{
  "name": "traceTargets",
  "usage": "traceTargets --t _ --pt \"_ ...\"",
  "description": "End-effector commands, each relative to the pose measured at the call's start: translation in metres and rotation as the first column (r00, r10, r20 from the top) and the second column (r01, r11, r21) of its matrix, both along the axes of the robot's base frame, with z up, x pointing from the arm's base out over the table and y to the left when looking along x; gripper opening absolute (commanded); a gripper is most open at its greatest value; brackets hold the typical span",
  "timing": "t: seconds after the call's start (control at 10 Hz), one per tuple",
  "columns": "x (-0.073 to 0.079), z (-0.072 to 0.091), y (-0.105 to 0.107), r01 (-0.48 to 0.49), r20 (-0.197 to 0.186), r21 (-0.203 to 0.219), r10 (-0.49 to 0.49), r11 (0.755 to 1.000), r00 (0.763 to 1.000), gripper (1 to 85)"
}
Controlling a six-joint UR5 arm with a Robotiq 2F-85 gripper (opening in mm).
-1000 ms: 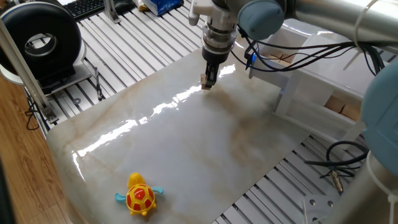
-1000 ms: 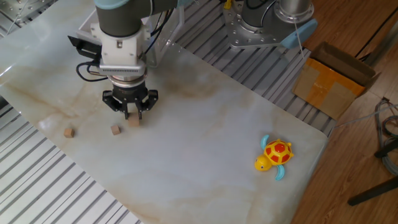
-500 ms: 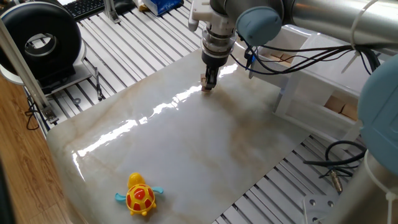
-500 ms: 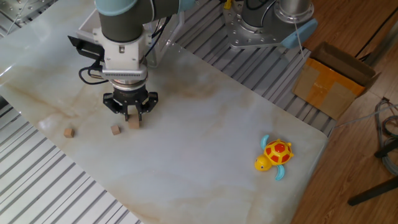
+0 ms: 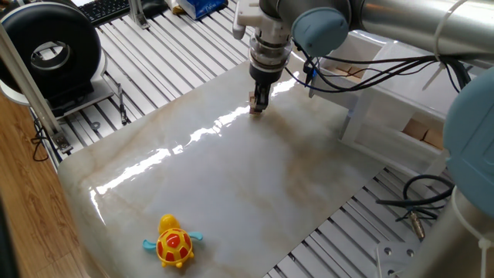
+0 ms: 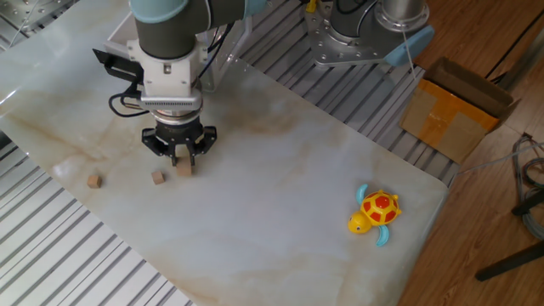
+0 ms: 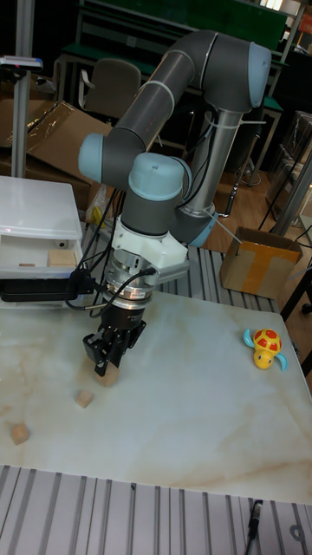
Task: Take something out of a drawer
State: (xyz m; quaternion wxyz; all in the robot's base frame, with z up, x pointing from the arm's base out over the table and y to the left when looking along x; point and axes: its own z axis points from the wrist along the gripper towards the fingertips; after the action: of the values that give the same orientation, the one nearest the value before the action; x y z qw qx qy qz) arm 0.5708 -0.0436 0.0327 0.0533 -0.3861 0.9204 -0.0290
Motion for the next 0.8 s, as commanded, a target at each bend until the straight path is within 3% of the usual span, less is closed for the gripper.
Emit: traceTargets --t 0.0,0.3,0.7 --pt "0.0 0.001 0.004 -0.019 -0.003 0.014 0.019 1.0 1.0 68.3" --pt "0.009 0.005 0.011 -0.076 0.026 0.036 0.075 0.996 0.997 85.0" --pt "0.011 0.009 0.005 -0.089 0.031 0.019 0.089 0.996 0.996 85.0"
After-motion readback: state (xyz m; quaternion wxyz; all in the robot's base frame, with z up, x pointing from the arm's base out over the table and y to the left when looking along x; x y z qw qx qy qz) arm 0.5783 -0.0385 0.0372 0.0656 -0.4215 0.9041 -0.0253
